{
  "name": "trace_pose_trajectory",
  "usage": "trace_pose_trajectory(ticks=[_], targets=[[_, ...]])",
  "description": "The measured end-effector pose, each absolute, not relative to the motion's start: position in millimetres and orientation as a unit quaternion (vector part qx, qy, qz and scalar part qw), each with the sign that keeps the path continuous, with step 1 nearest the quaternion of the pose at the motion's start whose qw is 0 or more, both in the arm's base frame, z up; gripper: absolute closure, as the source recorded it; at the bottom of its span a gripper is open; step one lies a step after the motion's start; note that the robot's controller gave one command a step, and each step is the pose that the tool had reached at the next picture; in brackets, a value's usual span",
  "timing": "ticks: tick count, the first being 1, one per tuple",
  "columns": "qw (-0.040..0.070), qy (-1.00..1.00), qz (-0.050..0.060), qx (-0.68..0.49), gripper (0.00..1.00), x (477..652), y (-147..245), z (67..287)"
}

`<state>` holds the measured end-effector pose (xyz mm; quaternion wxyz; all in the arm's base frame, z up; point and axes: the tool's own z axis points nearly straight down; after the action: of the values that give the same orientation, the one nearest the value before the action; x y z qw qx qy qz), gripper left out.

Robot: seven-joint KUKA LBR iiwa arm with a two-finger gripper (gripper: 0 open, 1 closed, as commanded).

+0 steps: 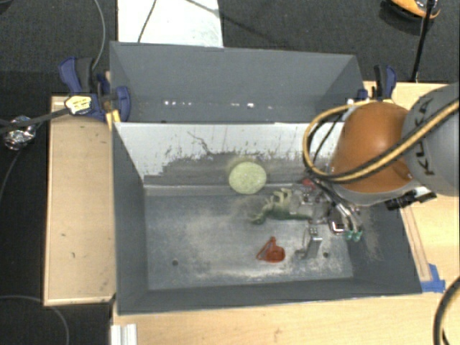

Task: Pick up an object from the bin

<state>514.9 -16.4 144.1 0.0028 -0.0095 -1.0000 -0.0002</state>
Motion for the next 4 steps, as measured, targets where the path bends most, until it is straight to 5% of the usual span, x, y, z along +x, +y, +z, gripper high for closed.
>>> trace_pose_trajectory(ticks=[2,3,4], targets=[[-0.001,-0.998,0.0,-0.061,0.0,523.3,-20,147],[0.0,-0.985,0.0,-0.171,0.0,520.4,-15,130],[-0.001,-0.986,0.0,0.167,1.0,520.6,19,72]])
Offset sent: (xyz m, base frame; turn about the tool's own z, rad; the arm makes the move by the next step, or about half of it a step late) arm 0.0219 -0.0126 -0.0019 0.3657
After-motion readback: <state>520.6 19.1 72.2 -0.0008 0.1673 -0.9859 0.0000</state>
